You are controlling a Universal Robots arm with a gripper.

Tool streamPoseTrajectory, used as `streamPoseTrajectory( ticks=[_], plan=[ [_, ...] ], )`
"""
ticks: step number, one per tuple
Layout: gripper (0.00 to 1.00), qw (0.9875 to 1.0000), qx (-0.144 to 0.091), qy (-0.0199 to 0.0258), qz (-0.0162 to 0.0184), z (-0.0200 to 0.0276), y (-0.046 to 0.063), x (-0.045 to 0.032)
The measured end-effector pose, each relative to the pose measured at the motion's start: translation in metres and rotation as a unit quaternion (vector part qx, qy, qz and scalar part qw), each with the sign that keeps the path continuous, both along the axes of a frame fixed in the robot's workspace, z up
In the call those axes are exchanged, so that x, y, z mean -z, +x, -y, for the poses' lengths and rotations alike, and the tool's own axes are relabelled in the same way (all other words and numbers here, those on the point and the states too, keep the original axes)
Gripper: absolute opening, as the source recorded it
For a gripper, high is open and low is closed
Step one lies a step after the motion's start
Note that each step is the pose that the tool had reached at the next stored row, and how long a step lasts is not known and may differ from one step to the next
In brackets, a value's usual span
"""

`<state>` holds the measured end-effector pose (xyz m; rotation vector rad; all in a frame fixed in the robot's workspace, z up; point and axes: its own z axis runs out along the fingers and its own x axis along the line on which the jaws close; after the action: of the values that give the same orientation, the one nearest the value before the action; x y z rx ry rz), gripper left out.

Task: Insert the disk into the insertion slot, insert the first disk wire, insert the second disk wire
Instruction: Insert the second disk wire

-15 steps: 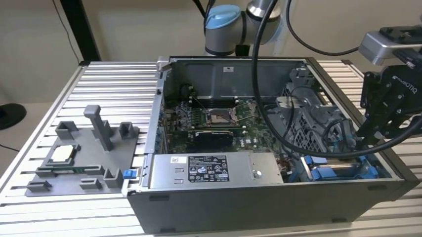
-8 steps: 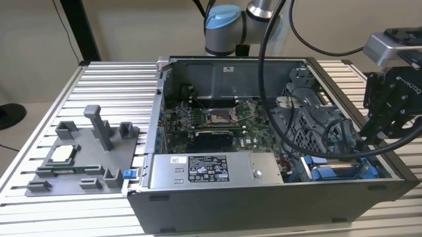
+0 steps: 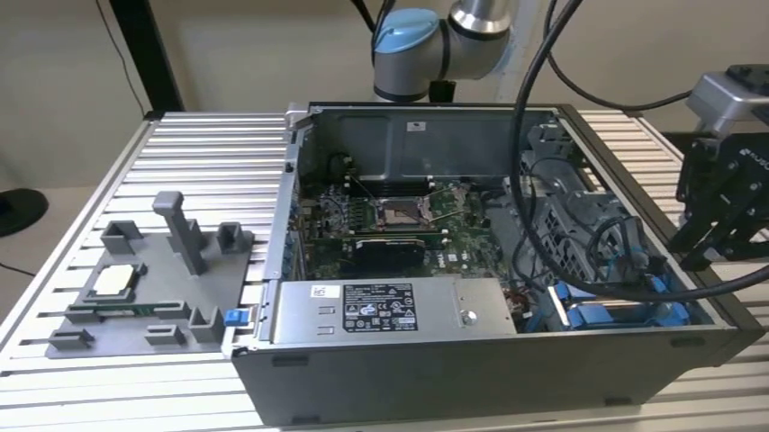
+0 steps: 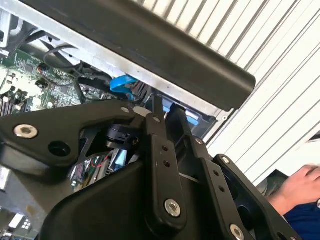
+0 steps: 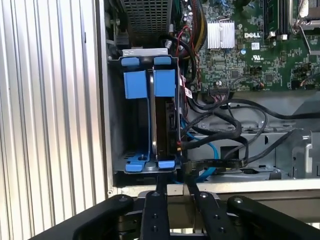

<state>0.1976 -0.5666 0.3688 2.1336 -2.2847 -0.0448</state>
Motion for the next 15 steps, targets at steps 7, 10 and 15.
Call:
streamPoseTrajectory(
  ticks=[7,10,15],
  plan=[
    [1.00,1.0000,-0.003,0.0001,-0.0087,-0.0002,0.0007,0.0036],
    [1.00,0.9996,-0.003,0.0003,-0.0293,-0.0006,0.0006,0.0038],
    [1.00,0.9989,-0.003,0.0022,-0.0463,-0.0024,0.0009,0.0048]
  ],
)
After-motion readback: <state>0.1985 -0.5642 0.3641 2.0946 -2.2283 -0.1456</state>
